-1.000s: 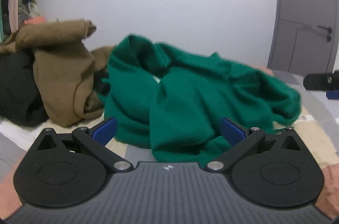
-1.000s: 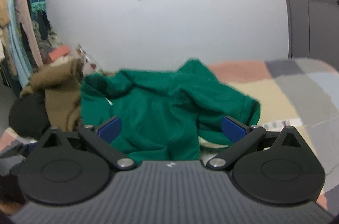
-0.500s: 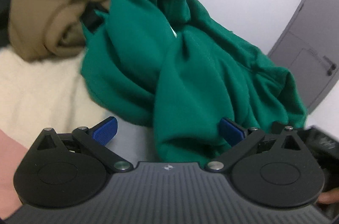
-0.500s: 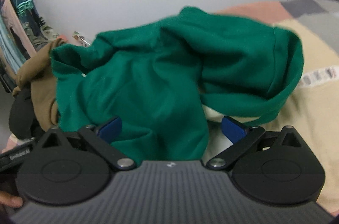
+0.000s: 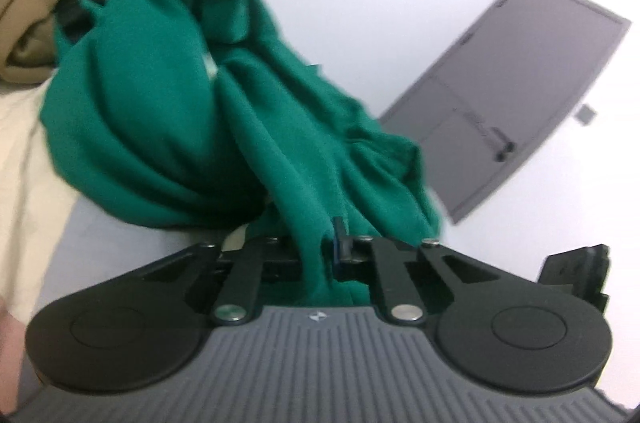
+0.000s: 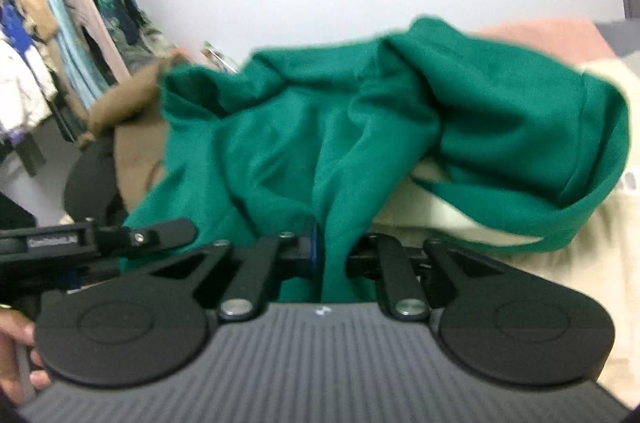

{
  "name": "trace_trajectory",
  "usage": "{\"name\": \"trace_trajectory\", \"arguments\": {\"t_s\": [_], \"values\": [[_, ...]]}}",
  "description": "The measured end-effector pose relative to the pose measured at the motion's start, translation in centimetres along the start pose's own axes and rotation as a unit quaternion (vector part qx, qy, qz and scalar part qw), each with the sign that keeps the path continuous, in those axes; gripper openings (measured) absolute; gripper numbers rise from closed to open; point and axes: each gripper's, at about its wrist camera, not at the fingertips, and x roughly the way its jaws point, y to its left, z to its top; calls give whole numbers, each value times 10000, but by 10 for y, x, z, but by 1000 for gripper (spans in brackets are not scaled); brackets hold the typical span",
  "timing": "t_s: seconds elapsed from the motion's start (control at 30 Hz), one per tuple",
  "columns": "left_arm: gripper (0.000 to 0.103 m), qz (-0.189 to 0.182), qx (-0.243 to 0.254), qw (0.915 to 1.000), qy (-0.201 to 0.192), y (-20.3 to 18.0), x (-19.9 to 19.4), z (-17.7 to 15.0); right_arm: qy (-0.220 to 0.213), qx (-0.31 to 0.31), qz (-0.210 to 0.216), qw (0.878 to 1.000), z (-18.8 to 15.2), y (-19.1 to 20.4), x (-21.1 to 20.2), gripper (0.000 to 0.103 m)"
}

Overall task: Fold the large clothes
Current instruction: 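Lift the hoodie with both grippers and shake it out in the air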

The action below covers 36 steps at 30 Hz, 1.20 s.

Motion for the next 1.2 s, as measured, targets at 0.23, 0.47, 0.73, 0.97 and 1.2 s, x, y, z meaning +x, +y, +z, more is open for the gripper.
{"name": "trace_trajectory", "arguments": {"t_s": [0.23,0.47,0.73,0.97,1.2], "values": [[12,-788,358,9960,-200,-39,-43,-12,-534,-33,438,9976,13,12,-68,11],[12,-1451,690,9869,-152,-92,-93,-42,-1012,-108,697,9924,16,24,-134,11],[12,-1726,864,9800,485,-146,-131,-92,-1055,-142,540,9929,-7,36,-196,12],[13,-727,993,9852,1195,-148,-132,-129,-220,-34,-15,9998,-38,38,-198,14],[77,-129,742,9884,1321,-132,-131,-122,357,35,-481,9982,-40,34,-182,50]]}}
